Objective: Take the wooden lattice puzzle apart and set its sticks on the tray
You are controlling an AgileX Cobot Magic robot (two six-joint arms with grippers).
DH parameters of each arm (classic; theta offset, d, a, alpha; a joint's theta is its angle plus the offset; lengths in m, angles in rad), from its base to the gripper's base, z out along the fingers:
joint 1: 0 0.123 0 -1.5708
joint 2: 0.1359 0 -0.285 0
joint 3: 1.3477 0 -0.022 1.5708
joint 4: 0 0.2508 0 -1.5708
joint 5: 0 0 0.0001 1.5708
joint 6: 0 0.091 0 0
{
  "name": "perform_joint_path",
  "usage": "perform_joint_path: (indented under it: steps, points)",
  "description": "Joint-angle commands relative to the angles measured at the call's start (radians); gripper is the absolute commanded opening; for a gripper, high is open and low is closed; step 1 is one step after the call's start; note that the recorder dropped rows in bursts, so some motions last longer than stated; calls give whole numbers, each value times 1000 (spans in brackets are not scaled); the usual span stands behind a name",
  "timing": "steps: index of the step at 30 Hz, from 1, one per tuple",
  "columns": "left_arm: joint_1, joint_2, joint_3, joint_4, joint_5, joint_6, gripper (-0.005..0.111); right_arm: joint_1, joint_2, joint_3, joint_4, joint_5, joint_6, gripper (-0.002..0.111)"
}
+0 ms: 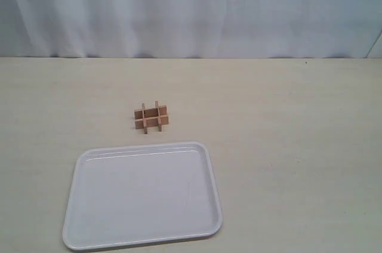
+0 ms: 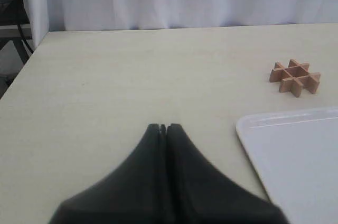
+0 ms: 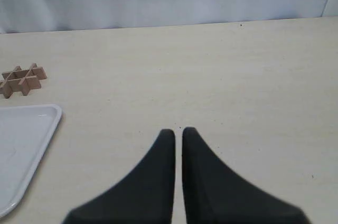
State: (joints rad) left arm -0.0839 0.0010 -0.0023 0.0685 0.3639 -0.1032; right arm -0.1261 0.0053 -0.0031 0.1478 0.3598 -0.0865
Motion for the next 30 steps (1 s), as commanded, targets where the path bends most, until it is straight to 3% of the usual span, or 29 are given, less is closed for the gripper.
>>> perform_joint_path:
  steps: [1,6,11,19,21,26,30]
  points:
    - [1,-1,2,3,-9,1,0,1,-5,3,1,3,-5,5]
    - [1,-1,2,3,-9,1,0,1,-5,3,1,-10,-4,5]
    - [1,-1,2,3,-9,1,0,1,-5,3,1,-133,-4,5]
    - [1,-1,2,3,-9,1,0,1,-5,3,1,-735,-1,5]
    - [1,-1,2,3,-9,1,0,1,-5,3,1,-788,71,5]
    - [1,-1,2,3,-9,1,0,1,-5,3,1,-813,677,5]
    - [1,-1,2,3,-9,1,0,1,-5,3,-3,-716,695,5]
